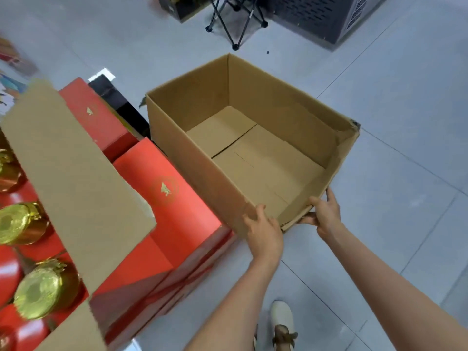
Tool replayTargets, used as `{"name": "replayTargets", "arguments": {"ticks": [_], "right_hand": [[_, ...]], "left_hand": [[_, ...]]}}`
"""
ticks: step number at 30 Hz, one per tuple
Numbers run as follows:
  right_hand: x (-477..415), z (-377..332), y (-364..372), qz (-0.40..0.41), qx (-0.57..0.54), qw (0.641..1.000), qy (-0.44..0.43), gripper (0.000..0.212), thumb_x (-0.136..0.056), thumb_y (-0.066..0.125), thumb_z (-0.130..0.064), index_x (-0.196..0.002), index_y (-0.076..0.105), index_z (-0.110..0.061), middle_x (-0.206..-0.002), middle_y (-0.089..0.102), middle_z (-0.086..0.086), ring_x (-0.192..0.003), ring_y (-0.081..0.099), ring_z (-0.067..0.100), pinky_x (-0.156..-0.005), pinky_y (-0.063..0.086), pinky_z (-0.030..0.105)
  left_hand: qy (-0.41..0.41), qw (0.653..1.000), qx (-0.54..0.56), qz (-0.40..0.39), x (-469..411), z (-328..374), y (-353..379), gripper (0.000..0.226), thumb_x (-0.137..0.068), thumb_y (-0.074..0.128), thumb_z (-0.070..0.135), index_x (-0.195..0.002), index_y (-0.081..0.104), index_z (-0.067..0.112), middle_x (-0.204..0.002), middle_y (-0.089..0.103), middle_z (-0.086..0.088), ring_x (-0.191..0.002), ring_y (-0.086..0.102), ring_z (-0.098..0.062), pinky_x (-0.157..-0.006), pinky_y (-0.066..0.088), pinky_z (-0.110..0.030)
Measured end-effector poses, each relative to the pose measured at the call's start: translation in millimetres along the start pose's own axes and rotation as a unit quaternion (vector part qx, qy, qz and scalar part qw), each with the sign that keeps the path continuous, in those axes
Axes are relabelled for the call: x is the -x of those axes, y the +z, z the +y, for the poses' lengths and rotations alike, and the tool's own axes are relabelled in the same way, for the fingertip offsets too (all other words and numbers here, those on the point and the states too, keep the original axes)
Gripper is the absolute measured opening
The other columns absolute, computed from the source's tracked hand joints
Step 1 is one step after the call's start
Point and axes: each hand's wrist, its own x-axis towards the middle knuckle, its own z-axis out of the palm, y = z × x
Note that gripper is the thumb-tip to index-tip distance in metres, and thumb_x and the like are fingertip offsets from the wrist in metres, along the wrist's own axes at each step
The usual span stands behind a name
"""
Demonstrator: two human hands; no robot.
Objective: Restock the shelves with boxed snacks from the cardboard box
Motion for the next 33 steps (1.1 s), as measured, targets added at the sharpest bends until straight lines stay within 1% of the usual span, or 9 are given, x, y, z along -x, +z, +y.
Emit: {"name": "replayTargets", "arguments": {"ticks": [3,6,9,13,19,22,26,29,33], "right_hand": [[-24.8,10.3,0.7,-0.006,0.003,1.000,-0.005,0.075,-0.087,0.045,0.006,-0.147,0.024,-0.033,-0.094,0.062,-0.003,-0.072,0.064,0.030,-0.051,0.058,0.043],[-44.2,21.6,1.0,-0.010,0.004,1.000,-0.025,0.076,-0.087,0.044,0.008,-0.146,0.024,-0.034,-0.103,0.061,0.001,-0.073,0.059,0.027,-0.050,0.057,0.040],[-66.4,42.4,8.1,0.000,0.004,1.000,-0.020,0.081,-0.086,0.045,0.007,-0.148,0.017,-0.036,-0.118,0.057,0.006,-0.088,0.060,0.031,-0.055,0.059,0.042],[-97.0,80.5,23.6,0.024,0.010,1.000,0.000,0.086,-0.083,0.050,0.003,-0.148,0.012,-0.038,-0.124,0.056,0.013,-0.102,0.060,0.036,-0.067,0.057,0.053],[-133.8,113.8,43.1,0.015,0.029,0.999,0.008,0.083,-0.087,0.053,-0.002,-0.150,0.007,-0.031,-0.124,0.057,0.008,-0.087,0.060,0.028,-0.043,0.054,0.040],[-149.9,118.5,40.7,-0.012,0.056,0.998,0.012,0.087,-0.089,0.051,0.000,-0.150,-0.003,-0.033,-0.119,0.056,0.004,-0.099,0.061,0.031,-0.053,0.056,0.041],[-166.0,132.0,54.2,-0.026,0.116,0.993,-0.013,0.090,-0.089,0.052,-0.004,-0.148,-0.008,-0.034,-0.108,0.052,0.003,-0.071,0.054,0.018,-0.062,0.054,0.038],[-176.8,151.9,70.0,-0.028,0.134,0.990,-0.009,0.098,-0.085,0.055,-0.009,-0.146,-0.015,-0.040,-0.119,0.049,0.005,-0.092,0.056,0.027,-0.086,0.051,0.047],[-185.6,180.3,80.6,-0.046,0.138,0.989,0.014,0.103,-0.085,0.056,-0.009,-0.142,-0.023,-0.042,-0.145,0.038,0.003,-0.115,0.054,0.032,-0.092,0.049,0.052]], "left_hand": [[0.002,0.999,0.035,-0.021,-13.3,-12.1,15.8,0.042,-0.096,0.037,0.014,-0.137,0.036,0.023,-0.139,0.035,-0.020,-0.107,0.052,-0.037,-0.081,0.038,-0.032],[0.015,0.997,0.066,-0.040,-25.9,-30.8,24.6,0.041,-0.097,0.039,0.018,-0.137,0.038,0.025,-0.141,0.037,-0.015,-0.118,0.047,-0.030,-0.083,0.036,-0.027],[0.035,0.996,0.070,-0.046,-32.2,-51.5,30.2,0.036,-0.093,0.045,0.013,-0.129,0.049,0.018,-0.131,0.051,-0.007,-0.119,0.048,-0.020,-0.087,0.032,-0.020],[0.026,0.997,0.053,-0.047,-41.6,-79.2,33.0,0.031,-0.091,0.047,0.008,-0.121,0.054,0.012,-0.121,0.054,-0.008,-0.112,0.052,-0.023,-0.085,0.033,-0.021],[0.022,0.998,0.043,-0.033,-57.6,-115.7,41.7,0.026,-0.089,0.047,0.003,-0.112,0.059,0.008,-0.112,0.059,-0.007,-0.099,0.054,-0.017,-0.081,0.034,-0.018],[0.017,0.999,0.035,-0.031,-55.1,-127.1,50.4,0.025,-0.090,0.047,0.004,-0.111,0.060,0.010,-0.107,0.058,-0.001,-0.091,0.052,-0.010,-0.076,0.032,-0.013],[0.034,0.998,0.042,-0.024,-52.0,-132.8,57.1,0.022,-0.090,0.048,0.002,-0.104,0.059,0.014,-0.103,0.054,0.003,-0.085,0.049,-0.006,-0.073,0.030,-0.009],[0.046,0.998,0.044,-0.017,-55.0,-139.9,58.2,0.022,-0.090,0.048,0.002,-0.103,0.059,0.016,-0.104,0.054,0.004,-0.083,0.050,0.000,-0.070,0.032,-0.004],[0.054,0.997,0.051,-0.009,-59.4,-146.9,60.2,0.021,-0.090,0.049,0.002,-0.098,0.056,0.020,-0.104,0.057,0.003,-0.083,0.050,0.003,-0.069,0.033,0.001]]}}
